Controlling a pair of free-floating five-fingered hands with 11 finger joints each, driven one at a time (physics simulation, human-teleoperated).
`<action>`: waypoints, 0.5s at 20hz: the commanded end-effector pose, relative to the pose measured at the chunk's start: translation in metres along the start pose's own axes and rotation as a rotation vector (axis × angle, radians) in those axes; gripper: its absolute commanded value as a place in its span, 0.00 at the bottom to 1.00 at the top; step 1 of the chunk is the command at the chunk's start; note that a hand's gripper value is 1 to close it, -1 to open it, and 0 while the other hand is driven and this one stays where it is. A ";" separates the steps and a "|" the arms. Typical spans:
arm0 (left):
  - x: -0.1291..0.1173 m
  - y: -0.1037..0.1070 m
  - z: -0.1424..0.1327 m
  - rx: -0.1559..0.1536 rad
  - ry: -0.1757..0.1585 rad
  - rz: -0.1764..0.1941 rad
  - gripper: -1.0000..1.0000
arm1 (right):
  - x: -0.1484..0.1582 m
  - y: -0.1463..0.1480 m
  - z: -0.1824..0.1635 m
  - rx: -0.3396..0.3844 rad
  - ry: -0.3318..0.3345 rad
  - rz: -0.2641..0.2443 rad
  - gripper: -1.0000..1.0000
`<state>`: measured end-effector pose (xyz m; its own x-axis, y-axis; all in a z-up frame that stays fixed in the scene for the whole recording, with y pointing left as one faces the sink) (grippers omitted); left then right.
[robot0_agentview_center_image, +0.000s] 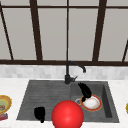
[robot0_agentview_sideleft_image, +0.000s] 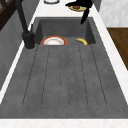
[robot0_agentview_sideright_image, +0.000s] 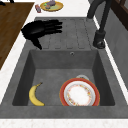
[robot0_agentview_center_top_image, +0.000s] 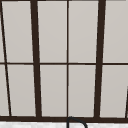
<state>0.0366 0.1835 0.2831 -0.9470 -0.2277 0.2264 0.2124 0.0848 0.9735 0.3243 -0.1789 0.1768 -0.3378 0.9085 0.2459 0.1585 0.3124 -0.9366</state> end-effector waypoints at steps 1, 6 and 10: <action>0.000 0.000 0.000 0.000 0.000 0.000 0.50 | -0.007 -0.006 -0.032 0.006 0.008 0.038 0.00; 0.000 0.000 0.000 0.000 0.000 0.000 0.50 | -0.010 0.000 -0.075 0.003 0.030 0.043 0.00; 0.000 0.000 0.000 0.000 0.000 0.000 0.50 | -0.011 0.008 -0.106 0.005 0.045 0.027 0.00</action>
<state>0.0366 0.1835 0.2831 -0.9470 -0.2277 0.2264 0.2123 0.0849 0.9735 0.4068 -0.1649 0.1935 -0.3222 0.9150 0.2430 0.1641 0.3068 -0.9375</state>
